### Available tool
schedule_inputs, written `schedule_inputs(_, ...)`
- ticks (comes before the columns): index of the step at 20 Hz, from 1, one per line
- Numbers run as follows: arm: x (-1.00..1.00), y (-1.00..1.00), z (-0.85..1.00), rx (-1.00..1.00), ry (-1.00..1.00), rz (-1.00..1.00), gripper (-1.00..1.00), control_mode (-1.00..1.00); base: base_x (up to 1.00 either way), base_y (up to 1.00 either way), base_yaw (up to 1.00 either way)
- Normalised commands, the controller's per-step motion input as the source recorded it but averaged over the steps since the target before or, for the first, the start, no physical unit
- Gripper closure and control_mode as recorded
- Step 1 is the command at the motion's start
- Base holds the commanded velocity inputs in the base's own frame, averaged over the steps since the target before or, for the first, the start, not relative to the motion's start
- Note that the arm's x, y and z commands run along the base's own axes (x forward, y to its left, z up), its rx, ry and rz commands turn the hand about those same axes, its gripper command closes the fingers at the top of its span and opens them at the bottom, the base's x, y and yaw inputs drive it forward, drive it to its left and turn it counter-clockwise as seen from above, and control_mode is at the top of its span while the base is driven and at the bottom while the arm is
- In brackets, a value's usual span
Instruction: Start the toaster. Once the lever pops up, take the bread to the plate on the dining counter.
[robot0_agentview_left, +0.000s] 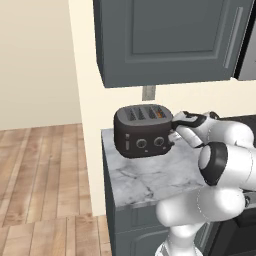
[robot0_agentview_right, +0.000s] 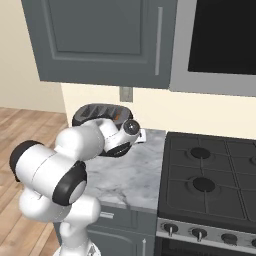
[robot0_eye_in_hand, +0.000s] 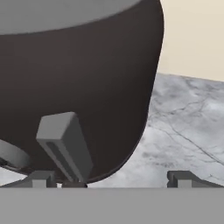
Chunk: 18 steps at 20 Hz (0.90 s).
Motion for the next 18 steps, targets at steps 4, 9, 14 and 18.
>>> schedule_inputs(4,0.0,0.05,0.29,0.0,-0.09,0.0,-1.0,-1.0,0.0,0.0,0.0)
schedule_inputs(9,-0.01,0.0,0.19,0.0,-0.04,0.0,-1.0,-1.0,0.0,0.0,0.0)
schedule_inputs(14,-0.01,0.0,0.09,0.0,-0.03,-0.04,-1.0,-1.0,0.0,0.0,0.0)
schedule_inputs(18,0.0,0.0,0.19,0.0,-0.02,-0.06,-1.0,-1.0,0.0,0.0,0.0)
